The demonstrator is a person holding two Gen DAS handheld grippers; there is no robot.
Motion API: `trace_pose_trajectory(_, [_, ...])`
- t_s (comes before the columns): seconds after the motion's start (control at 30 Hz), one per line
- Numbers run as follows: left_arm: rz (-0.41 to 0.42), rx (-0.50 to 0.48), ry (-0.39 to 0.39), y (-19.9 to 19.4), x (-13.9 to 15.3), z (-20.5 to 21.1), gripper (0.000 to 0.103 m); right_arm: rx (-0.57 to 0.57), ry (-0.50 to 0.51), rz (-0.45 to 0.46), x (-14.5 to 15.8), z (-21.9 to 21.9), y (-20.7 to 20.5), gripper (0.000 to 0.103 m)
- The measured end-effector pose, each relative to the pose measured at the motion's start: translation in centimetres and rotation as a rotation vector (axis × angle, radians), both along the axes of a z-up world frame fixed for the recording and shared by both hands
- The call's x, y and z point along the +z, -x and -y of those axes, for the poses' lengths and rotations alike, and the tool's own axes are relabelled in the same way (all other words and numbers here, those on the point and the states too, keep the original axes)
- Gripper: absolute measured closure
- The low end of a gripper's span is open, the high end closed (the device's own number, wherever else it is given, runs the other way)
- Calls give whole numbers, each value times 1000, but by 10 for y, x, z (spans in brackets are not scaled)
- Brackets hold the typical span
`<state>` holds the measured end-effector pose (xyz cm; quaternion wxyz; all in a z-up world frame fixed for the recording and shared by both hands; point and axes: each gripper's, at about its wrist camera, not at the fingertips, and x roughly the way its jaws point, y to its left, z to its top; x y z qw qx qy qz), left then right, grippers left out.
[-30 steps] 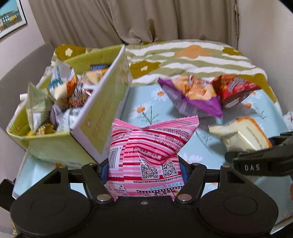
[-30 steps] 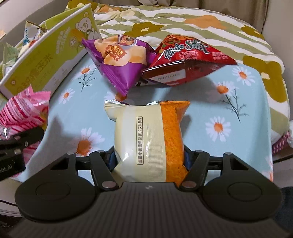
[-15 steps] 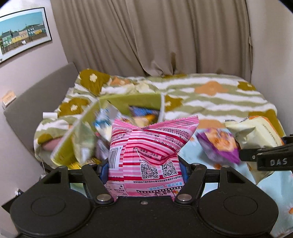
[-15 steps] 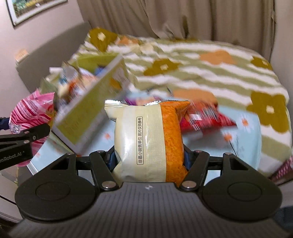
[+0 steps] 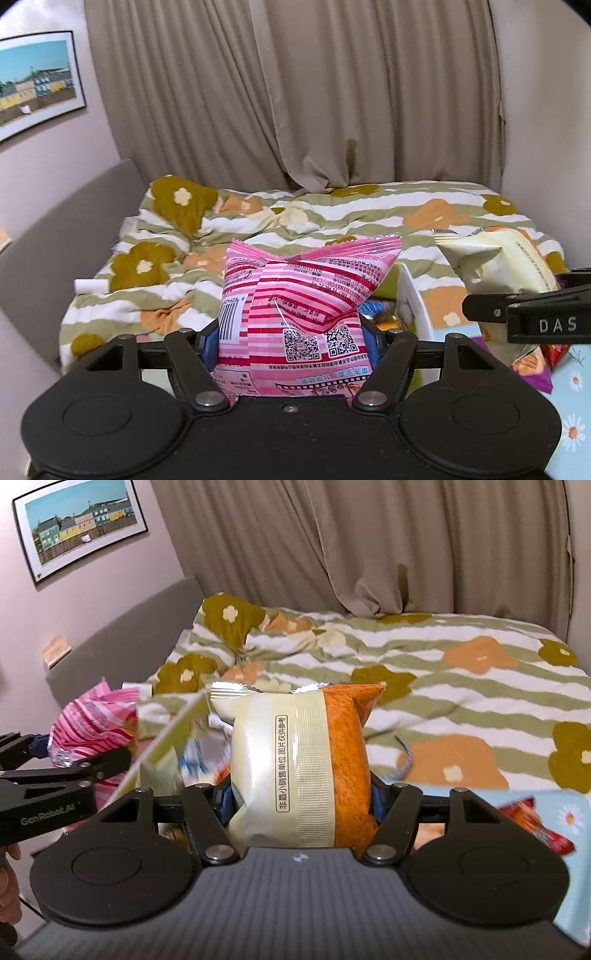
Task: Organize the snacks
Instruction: 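Carry both bags to the cardboard box and open both tools to drop them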
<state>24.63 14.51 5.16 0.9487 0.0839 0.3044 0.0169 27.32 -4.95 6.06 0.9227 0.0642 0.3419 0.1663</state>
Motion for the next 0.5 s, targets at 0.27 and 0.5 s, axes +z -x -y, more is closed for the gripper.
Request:
trace_pose_trajectory(0.27, [-77, -113, 53, -73, -11, -49, 30, -122, 27, -22, 4, -61, -47, 24])
trace_pose_trajectory(0.5, [-87, -204, 123, -100, -26, -64, 1, -222, 36, -77, -12, -88, -69, 24])
